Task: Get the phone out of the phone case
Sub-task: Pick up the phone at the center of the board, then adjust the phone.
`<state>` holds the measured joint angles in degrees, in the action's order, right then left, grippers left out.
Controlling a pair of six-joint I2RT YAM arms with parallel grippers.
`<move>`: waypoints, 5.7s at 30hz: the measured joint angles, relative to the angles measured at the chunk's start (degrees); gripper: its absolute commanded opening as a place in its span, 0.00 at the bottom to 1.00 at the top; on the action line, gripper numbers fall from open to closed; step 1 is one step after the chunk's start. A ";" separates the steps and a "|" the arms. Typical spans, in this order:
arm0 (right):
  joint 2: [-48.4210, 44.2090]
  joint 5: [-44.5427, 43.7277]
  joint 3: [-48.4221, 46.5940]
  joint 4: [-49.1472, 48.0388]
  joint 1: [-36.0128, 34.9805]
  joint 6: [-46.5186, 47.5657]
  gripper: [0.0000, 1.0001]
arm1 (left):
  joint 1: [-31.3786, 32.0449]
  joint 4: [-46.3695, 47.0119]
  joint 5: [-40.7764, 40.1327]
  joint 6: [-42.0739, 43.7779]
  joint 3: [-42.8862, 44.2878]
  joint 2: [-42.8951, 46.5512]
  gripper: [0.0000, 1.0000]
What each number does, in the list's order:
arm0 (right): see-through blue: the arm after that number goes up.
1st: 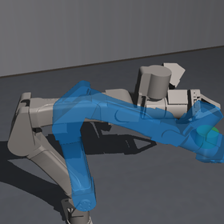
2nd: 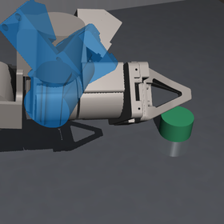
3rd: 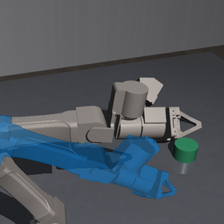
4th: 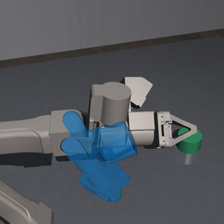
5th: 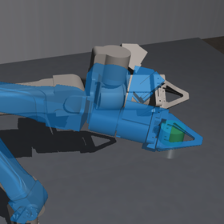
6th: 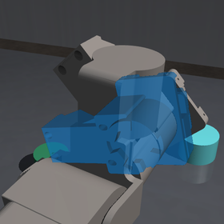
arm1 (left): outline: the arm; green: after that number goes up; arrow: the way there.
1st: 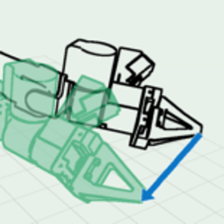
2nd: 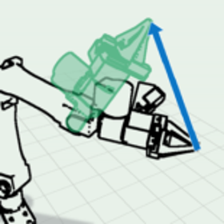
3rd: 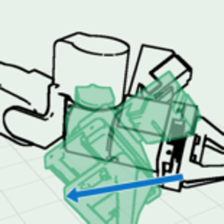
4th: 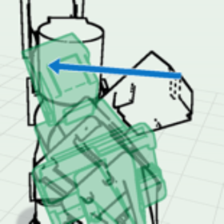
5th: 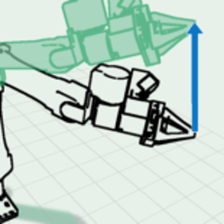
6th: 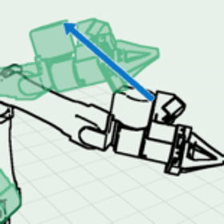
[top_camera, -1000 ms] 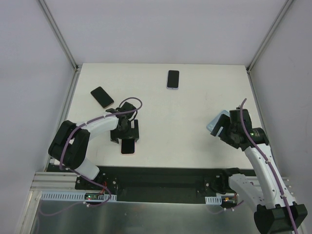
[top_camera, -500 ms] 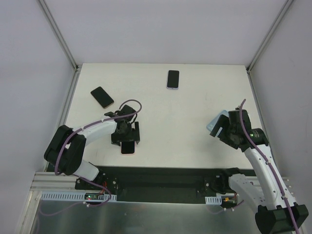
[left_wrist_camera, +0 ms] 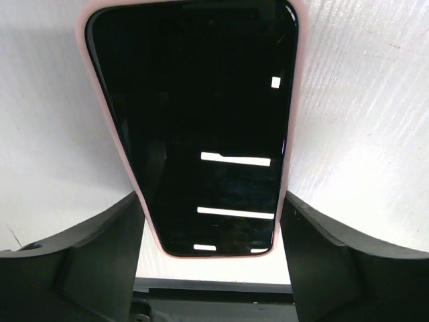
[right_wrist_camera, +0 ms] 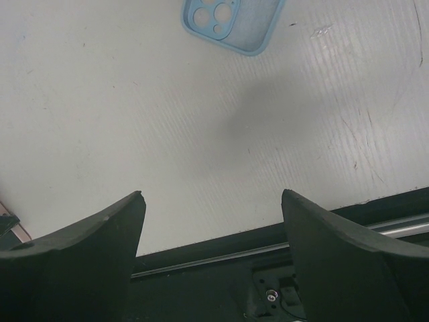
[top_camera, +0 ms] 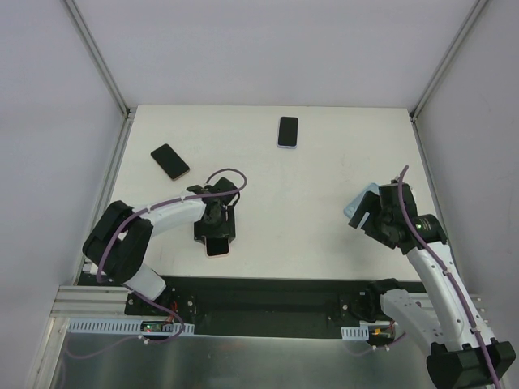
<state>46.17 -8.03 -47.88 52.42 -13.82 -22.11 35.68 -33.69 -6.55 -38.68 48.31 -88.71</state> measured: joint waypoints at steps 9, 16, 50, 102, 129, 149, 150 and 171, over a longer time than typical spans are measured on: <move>-0.42 1.33 0.00 -0.02 -0.85 -0.70 0.85 | 0.37 -0.57 -0.28 -0.17 0.70 0.66 0.22; 1.29 8.59 0.00 -2.58 -2.36 -1.88 0.85 | 0.35 -1.68 1.73 2.12 2.69 7.10 0.20; 37.81 28.92 -12.04 -34.95 -25.99 -21.00 0.66 | 8.22 5.20 23.52 2.14 8.81 11.50 0.20; 30.58 49.70 -11.26 -38.73 -21.14 -3.28 0.01 | -7.28 43.17 55.34 -10.47 -10.16 24.09 0.86; 31.87 60.46 -10.93 -48.78 -20.44 -6.27 0.01 | -8.87 90.40 63.73 -37.99 -20.65 19.12 0.36; 37.42 68.02 -13.62 -51.76 -18.95 -7.74 0.14 | -10.71 96.43 65.00 -43.43 -21.79 17.55 0.00; 37.53 68.06 -13.64 -51.78 -18.93 -7.76 0.25 | -10.93 96.41 65.02 -43.45 -21.81 17.55 0.00; 16.83 52.17 2.29 -43.87 -17.25 -9.77 0.71 | -14.43 94.99 61.70 -46.42 -21.92 17.25 0.00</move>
<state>63.00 44.14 -45.58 8.56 -31.07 -31.88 21.26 61.30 55.16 -85.10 26.39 -71.46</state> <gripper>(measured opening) 0.711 0.111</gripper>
